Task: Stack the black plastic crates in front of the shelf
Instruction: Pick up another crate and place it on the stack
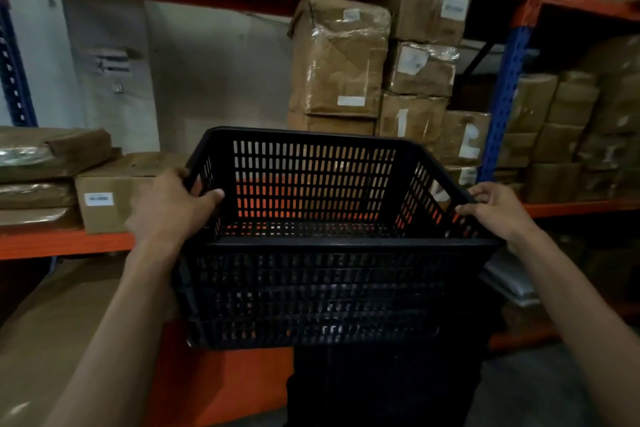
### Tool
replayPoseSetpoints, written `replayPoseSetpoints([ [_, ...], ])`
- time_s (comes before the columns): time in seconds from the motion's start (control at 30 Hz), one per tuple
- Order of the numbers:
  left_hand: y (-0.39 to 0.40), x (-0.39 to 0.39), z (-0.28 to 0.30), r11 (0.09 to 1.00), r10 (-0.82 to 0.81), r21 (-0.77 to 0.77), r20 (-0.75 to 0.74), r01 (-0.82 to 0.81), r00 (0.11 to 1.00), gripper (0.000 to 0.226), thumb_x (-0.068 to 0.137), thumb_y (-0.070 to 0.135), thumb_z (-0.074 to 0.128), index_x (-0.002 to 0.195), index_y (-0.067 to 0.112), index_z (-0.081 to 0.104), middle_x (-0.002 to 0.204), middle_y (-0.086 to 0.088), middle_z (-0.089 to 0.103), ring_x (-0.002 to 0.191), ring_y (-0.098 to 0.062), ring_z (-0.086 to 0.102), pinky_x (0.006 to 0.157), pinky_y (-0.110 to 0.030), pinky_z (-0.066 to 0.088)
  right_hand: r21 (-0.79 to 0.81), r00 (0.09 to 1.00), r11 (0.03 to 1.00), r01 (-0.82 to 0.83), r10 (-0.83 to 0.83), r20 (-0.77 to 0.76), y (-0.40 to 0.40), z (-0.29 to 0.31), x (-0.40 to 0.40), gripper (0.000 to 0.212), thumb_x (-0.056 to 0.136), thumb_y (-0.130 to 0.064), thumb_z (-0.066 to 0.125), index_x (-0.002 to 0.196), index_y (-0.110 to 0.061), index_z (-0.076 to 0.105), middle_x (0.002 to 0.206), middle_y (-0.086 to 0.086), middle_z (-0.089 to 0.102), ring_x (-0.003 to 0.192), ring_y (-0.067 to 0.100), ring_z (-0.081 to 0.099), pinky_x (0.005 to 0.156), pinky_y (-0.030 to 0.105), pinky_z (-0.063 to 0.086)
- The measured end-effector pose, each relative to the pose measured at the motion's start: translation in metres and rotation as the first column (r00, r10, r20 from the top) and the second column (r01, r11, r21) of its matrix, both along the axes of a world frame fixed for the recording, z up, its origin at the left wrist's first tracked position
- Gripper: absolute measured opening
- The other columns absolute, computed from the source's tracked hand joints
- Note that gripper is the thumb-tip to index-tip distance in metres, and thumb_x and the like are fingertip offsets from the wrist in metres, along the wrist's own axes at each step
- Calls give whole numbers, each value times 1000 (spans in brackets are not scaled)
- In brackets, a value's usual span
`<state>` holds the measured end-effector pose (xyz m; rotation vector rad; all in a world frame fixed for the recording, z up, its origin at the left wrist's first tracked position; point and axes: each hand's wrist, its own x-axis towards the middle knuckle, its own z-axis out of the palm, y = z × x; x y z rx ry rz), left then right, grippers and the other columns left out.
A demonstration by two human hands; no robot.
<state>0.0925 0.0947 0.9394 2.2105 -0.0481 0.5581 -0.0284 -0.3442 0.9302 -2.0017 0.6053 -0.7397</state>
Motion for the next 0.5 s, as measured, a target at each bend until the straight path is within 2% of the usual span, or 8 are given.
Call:
replayPoseSetpoints([
  [0.07, -38, 0, 1, 1000, -29, -7, -13, 29, 999, 57, 68, 56, 71, 115, 26, 62, 102, -8, 66, 99, -35, 63, 84, -50, 53, -7, 1000, 1000, -3, 3, -24, -40, 2, -2, 26, 79, -6, 74, 100, 1, 59, 105, 25, 65, 95, 40, 63, 94, 54, 49],
  [0.2, -104, 1, -1, 997, -69, -31, -52, 68, 996, 69, 66, 57, 72, 125, 23, 58, 120, -12, 66, 108, -36, 62, 90, -52, 52, -48, 999, 999, -13, 11, -49, -109, 9, 0, 18, 78, -4, 74, 87, -2, 59, 104, 31, 65, 92, 40, 64, 84, 40, 48],
  [0.33, -151, 5, -2, 994, -104, -36, -99, 101, 990, 71, 67, 57, 73, 125, 18, 60, 122, -17, 64, 112, -38, 60, 97, -51, 49, -23, 998, 1000, -5, 3, -70, -160, 4, 3, 20, 77, -2, 74, 82, -11, 56, 105, 28, 65, 90, 34, 64, 85, 40, 49],
  [0.43, -189, 7, -1, 995, -104, -17, -94, 103, 990, 66, 71, 53, 73, 125, 17, 61, 118, -14, 67, 107, -33, 63, 89, -40, 50, 3, 996, 1000, 0, 0, -85, -202, 2, 4, 22, 75, -3, 76, 83, -12, 58, 104, 24, 65, 84, 28, 62, 83, 40, 48],
  [0.5, -206, 10, 0, 995, -98, -18, -88, 97, 991, 62, 72, 50, 73, 123, 17, 63, 118, -13, 68, 107, -33, 63, 90, -39, 50, 3, 994, 1000, 8, -7, -107, -221, 2, 7, 21, 74, -6, 78, 81, -13, 59, 100, 17, 64, 81, 22, 60, 78, 37, 45],
])
